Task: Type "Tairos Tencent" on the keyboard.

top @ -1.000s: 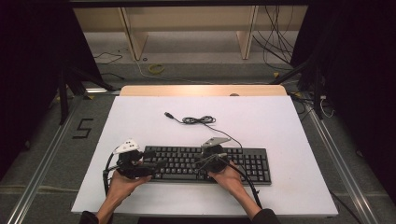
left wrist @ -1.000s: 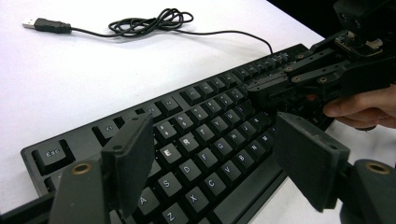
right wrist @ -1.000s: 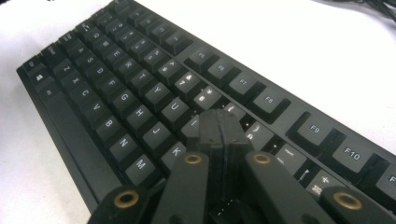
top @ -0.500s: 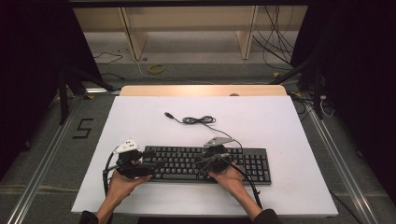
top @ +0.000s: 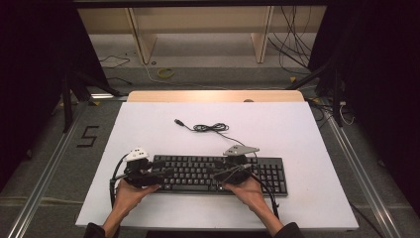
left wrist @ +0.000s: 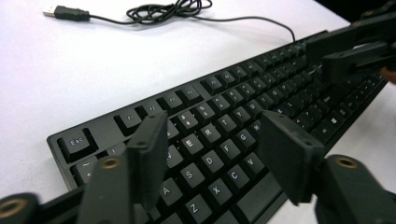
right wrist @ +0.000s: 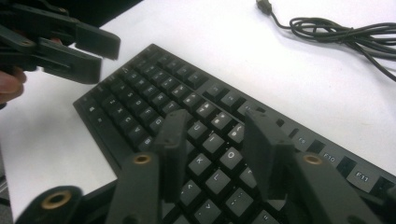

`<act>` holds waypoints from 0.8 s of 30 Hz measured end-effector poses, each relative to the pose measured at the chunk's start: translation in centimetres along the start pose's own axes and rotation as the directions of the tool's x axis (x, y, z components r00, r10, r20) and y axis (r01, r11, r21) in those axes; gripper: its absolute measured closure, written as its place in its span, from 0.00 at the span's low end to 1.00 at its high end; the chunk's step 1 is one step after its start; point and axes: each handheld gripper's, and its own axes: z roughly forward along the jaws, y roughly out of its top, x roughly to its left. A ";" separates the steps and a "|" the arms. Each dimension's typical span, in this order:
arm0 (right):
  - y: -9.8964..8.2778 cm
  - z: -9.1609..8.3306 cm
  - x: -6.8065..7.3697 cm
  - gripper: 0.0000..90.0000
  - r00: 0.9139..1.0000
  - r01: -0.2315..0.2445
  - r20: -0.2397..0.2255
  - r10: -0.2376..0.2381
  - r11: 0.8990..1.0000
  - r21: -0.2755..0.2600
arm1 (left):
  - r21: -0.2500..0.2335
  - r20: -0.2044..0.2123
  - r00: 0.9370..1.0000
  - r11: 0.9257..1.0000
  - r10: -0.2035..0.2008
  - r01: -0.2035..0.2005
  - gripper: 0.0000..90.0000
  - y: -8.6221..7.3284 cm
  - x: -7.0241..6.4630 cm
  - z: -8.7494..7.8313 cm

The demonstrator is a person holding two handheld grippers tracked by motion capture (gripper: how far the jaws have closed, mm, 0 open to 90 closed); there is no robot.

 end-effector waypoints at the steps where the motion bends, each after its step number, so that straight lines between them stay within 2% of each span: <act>1: 0.0 -0.1 0.0 0.63 1.000 0.000 -0.004 0.000 1.000 -0.003 | 0.006 -0.001 1.000 1.000 0.001 -0.001 0.53 0.0 0.0 0.0; 8: -0.1 -0.9 0.0 0.53 1.000 0.000 -0.002 0.000 1.000 -0.026 | 0.055 -0.016 0.999 0.998 0.032 -0.031 0.73 0.2 -0.2 0.4; 16: -0.9 -2.1 -0.1 0.46 1.000 0.012 0.010 -0.012 0.999 -0.051 | 0.115 -0.025 0.998 0.992 0.062 -0.059 0.95 0.2 -0.2 1.0; 18: -1.0 -2.5 -0.1 0.44 1.000 0.010 0.011 -0.010 0.998 -0.058 | 0.127 -0.028 0.997 0.990 0.065 -0.061 0.99 0.2 -0.2 1.3; 24: -1.6 -3.3 -0.1 0.43 1.000 0.010 0.018 -0.009 0.998 -0.070 | 0.178 -0.032 0.996 0.982 0.078 -0.071 0.99 0.3 -0.3 1.9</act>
